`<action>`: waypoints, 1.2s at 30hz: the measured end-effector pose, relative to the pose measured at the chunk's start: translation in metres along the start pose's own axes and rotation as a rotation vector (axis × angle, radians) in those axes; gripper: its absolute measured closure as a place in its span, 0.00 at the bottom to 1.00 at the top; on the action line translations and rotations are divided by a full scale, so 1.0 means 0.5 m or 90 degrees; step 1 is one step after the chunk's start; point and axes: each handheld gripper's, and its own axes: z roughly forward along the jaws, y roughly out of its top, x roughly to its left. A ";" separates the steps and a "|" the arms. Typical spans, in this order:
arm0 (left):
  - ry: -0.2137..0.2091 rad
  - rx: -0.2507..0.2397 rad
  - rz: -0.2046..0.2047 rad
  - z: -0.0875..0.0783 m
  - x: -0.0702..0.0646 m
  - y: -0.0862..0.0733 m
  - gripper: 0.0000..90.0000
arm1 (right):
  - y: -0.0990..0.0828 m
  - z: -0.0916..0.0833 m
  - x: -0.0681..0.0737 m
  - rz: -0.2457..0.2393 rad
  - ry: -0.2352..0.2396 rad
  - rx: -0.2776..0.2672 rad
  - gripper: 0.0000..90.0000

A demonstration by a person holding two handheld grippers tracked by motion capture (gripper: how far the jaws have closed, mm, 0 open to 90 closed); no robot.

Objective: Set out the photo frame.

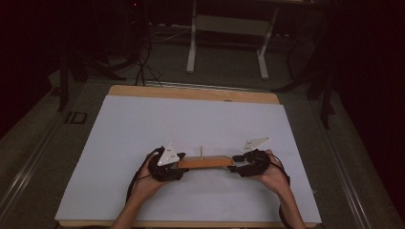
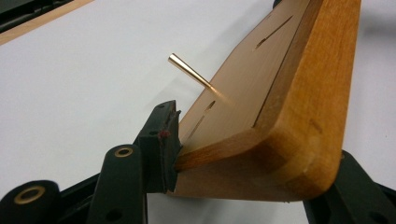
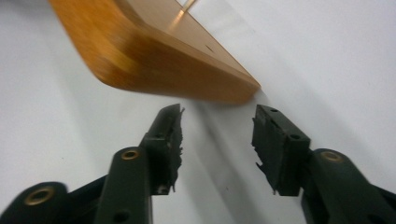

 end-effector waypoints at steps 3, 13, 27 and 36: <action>-0.001 0.000 0.000 0.000 0.000 0.000 0.56 | 0.006 0.001 0.005 -0.011 0.002 -0.013 0.51; 0.000 0.000 0.000 0.000 0.001 0.000 0.57 | 0.035 0.017 0.026 -0.072 -0.002 -0.076 0.43; -0.005 -0.001 -0.004 -0.001 0.006 -0.002 0.58 | 0.028 0.050 0.015 -0.078 -0.005 -0.101 0.50; -0.003 0.000 0.002 -0.003 0.008 -0.003 0.58 | 0.025 0.041 0.020 -0.092 -0.015 -0.114 0.54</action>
